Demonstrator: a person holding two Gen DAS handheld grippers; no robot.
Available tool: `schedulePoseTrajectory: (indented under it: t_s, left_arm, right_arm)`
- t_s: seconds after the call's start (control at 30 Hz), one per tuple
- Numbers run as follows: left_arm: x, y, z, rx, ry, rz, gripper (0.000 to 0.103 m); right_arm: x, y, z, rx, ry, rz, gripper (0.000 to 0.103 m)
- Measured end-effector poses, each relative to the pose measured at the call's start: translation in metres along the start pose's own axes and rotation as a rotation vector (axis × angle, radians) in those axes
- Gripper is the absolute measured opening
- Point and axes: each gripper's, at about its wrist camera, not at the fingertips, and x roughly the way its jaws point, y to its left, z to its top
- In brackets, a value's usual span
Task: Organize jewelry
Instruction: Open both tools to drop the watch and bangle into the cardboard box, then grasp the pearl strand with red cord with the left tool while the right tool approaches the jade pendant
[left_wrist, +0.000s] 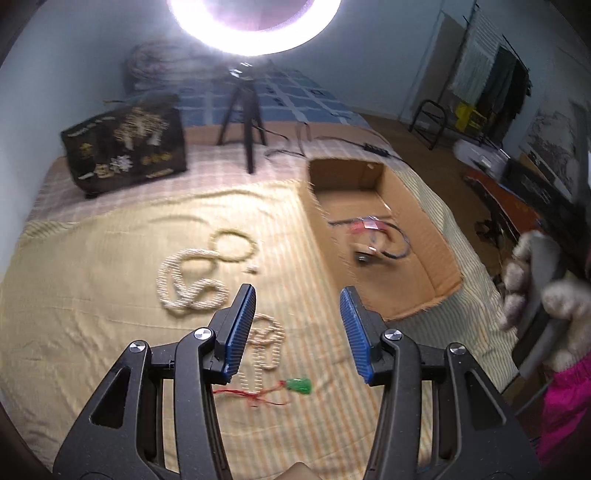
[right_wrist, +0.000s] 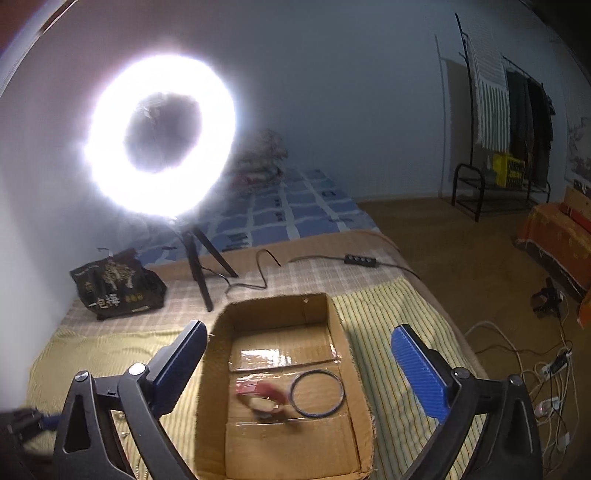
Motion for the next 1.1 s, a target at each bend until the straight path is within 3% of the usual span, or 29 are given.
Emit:
schedulePoseTrajectory:
  t_s: [0.2, 0.4, 0.7, 0.87, 1.0, 1.1]
  left_arm:
    - [-0.018, 0.052, 0.005, -0.085, -0.032, 0.038, 0.049]
    - [-0.018, 0.093, -0.004, -0.125, -0.008, 0.086, 0.048]
    - [-0.005, 0.118, -0.023, -0.136, 0.071, 0.101, 0.048]
    - [0.001, 0.116, -0.028, -0.130, 0.091, 0.093, 0.048]
    - [0.010, 0.111, -0.032, -0.132, 0.125, 0.065, 0.048]
    - [0.018, 0.106, -0.038, -0.128, 0.161, 0.050, 0.040]
  right_arm:
    - [-0.022, 0.021, -0.016, -0.044, -0.017, 0.091, 0.103]
    - [-0.037, 0.054, -0.043, -0.115, 0.025, 0.186, 0.103]
    - [-0.044, 0.088, -0.088, -0.211, 0.192, 0.342, 0.102]
    - [-0.039, 0.104, -0.114, -0.328, 0.268, 0.364, 0.092]
    - [-0.029, 0.112, -0.132, -0.392, 0.344, 0.388, 0.077]
    - [-0.017, 0.118, -0.148, -0.426, 0.413, 0.411, 0.067]
